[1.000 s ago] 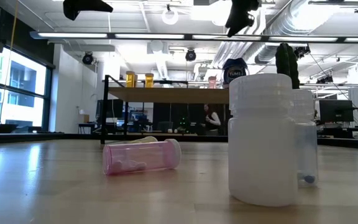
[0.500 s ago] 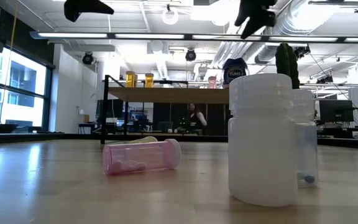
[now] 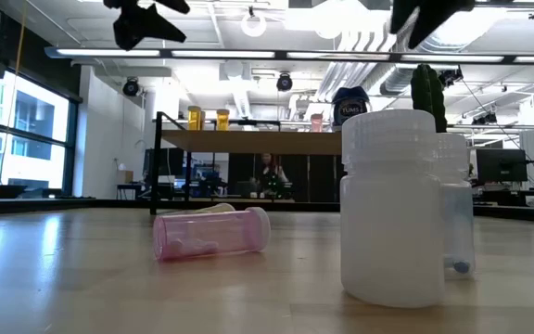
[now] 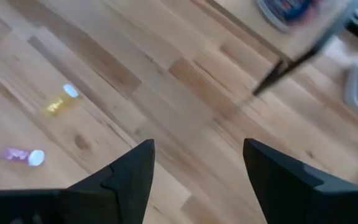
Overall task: Pick and place medicine bottles onto shelf by color
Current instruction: Put the yellow pill bottle on the shelf
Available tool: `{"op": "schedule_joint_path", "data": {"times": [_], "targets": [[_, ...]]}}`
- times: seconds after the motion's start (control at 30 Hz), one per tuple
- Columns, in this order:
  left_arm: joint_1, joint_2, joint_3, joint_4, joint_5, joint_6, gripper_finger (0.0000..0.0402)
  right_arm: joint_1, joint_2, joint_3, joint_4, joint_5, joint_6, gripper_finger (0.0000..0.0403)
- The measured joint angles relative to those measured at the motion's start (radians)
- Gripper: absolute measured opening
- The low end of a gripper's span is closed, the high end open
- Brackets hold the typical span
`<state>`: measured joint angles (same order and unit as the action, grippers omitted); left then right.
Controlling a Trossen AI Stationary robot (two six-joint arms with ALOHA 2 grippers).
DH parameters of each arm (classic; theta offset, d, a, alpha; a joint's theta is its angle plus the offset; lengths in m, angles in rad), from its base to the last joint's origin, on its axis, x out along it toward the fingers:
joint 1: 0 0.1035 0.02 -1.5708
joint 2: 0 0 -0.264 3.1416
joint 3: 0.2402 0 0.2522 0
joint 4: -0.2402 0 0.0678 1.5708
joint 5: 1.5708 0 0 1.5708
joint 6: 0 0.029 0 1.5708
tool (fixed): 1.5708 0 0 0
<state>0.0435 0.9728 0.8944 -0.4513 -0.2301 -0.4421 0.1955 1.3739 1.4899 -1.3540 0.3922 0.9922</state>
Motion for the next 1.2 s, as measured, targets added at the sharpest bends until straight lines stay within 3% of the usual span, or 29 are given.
{"op": "schedule_joint_path", "data": {"times": [0.37, 0.83, 1.2], "targets": [[-0.070, 0.119, 0.000, 0.008, 0.029, -0.038, 0.0227, 0.088, 0.001, 0.000, -0.221, 0.008, 0.211, 0.0236], [-0.154, 0.301, 0.000, 0.060, 0.035, -0.367, 0.0227, 0.086, -0.001, 0.000, -0.217, 0.015, 0.136, 0.0236], [-0.220, 0.483, 0.000, 0.080, -0.028, -0.591, 0.0227, 0.086, -0.001, 0.000, -0.217, 0.019, 0.099, 0.0236]]}}
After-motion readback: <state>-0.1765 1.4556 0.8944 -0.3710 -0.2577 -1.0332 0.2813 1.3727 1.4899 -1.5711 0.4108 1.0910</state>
